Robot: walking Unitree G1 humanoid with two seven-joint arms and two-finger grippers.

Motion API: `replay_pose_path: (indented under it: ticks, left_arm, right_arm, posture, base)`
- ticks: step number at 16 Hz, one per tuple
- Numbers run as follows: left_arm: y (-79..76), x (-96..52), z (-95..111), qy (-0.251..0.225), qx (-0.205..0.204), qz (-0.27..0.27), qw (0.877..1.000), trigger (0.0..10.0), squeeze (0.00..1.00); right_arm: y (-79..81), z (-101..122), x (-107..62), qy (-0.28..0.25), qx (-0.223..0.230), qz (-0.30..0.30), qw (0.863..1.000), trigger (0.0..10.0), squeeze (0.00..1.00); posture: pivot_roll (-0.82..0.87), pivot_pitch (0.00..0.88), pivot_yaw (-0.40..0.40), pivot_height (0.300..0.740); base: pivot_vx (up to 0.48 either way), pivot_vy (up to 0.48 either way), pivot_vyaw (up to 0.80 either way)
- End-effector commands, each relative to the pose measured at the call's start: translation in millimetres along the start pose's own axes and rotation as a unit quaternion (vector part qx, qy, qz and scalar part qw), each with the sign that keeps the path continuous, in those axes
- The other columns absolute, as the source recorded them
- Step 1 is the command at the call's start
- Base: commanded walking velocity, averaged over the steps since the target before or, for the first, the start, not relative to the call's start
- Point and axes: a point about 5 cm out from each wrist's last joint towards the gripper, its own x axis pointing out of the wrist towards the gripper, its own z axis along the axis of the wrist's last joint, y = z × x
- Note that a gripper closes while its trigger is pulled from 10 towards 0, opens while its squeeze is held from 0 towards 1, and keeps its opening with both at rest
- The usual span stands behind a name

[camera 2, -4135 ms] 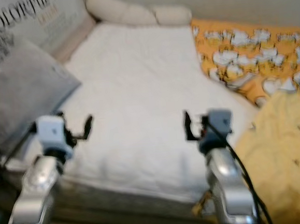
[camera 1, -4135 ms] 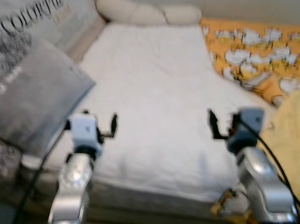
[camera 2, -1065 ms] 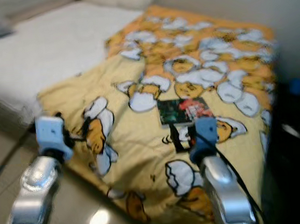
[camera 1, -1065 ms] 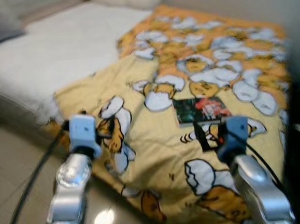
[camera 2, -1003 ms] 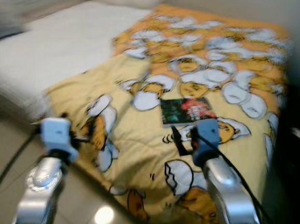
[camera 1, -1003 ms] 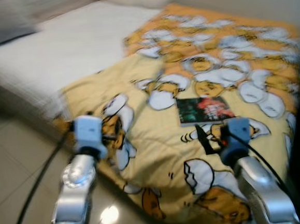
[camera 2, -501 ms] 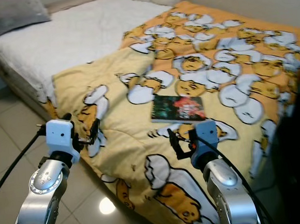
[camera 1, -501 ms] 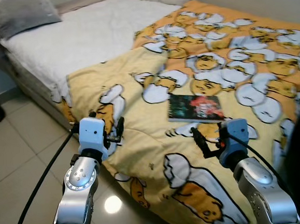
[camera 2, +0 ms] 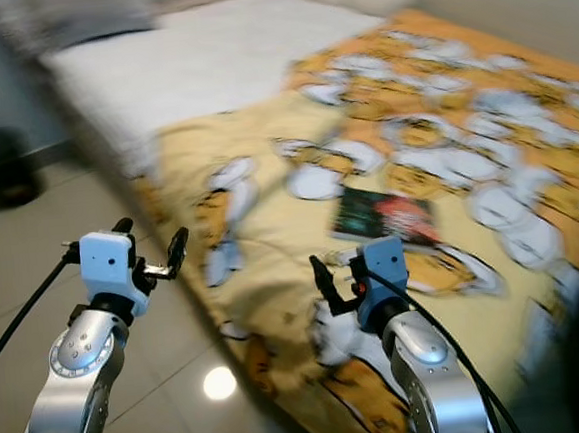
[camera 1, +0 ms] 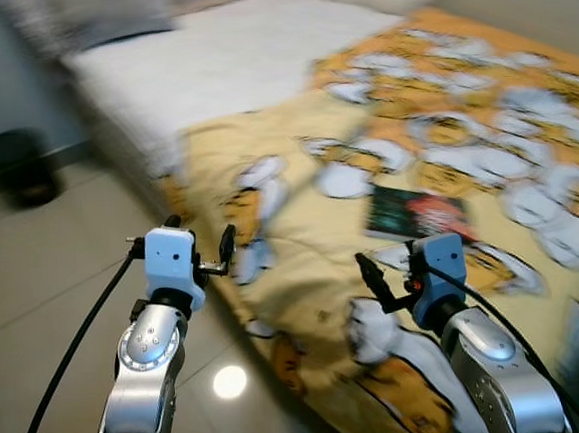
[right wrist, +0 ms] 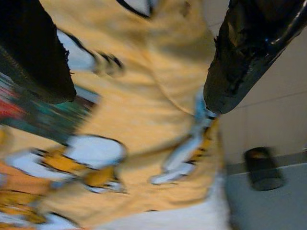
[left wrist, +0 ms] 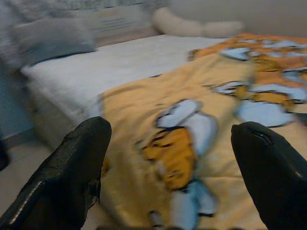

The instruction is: Clean up the room

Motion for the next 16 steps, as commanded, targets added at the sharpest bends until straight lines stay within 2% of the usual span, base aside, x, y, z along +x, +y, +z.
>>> replay_pose_path:
  ticks: [1, 5, 6, 7, 10, 12, 15, 16]
  left_arm:
    - [0.3, -0.3, 2, -0.006, -0.004, -0.002, 1.000, 10.0, 1.00]
    - [0.2, -0.7, 1, -0.003, 0.001, -0.005, 1.000, 10.0, 1.00]
    - [0.0, -0.5, 1, -0.001, 0.003, -0.007, 1.000, 10.0, 1.00]
    - [-0.3, 0.3, 1, 0.003, 0.008, -0.011, 1.000, 10.0, 1.00]
    - [-1.9, 2.8, 1, 0.007, 0.016, -0.020, 1.000, 10.0, 1.00]
    - [-5.5, 5.7, 3, 0.006, 0.016, -0.045, 0.999, 10.0, 1.00]
    - [-13.5, 5.4, 2, 0.012, 0.026, -0.106, 0.994, 10.0, 1.00]
    - [-18.9, 2.4, -1, 0.021, 0.037, -0.150, 0.988, 10.0, 1.00]
  right_arm:
    - [0.1, 4, 0.0, -0.006, -0.006, 0.003, 1.000, 10.0, 1.00]
    - [-11.0, 1, 1.8, 0.004, -0.004, -0.049, 0.999, 10.0, 1.00]
    - [-13.4, 1, 1.8, 0.006, -0.007, -0.058, 0.998, 10.0, 0.94]
    - [-18.3, 0, 1.6, 0.010, -0.006, -0.077, 0.997, 10.0, 0.00]
    - [-30.4, -4, 1.0, 0.022, 0.005, -0.131, 0.991, 10.0, 0.00]
    - [-40.8, -7, -0.6, 0.033, 0.016, -0.176, 0.984, 10.0, 0.00]
    - [-48.9, -8, -0.1, 0.038, 0.082, -0.195, 0.977, 10.0, 0.00]
    - [-55.2, -9, 1.2, 0.042, 0.121, -0.215, 0.968, 10.0, 0.00]
  posture:
    - [-0.02, 0.000, -0.028, 0.740]
    - [-0.02, 0.000, -0.027, 0.740]
    - [-0.02, 0.000, -0.026, 0.740]
    - [-0.02, 0.000, -0.025, 0.740]
    - [-0.02, 0.000, -0.023, 0.740]
    - [-0.03, 0.000, -0.017, 0.740]
    - [-0.03, 0.000, -0.013, 0.740]
    - [-0.03, 0.000, -0.013, 0.740]
  base:
    - [0.337, 0.000, 0.80]
    - [0.315, 0.000, 0.00]
    - [0.300, 0.000, 0.00]
    - [0.000, 0.000, 0.00]
    - [0.000, 0.000, 0.00]
    - [0.000, 0.000, 0.00]
    - [0.000, 0.000, 0.00]
    - [0.000, 0.000, 0.00]
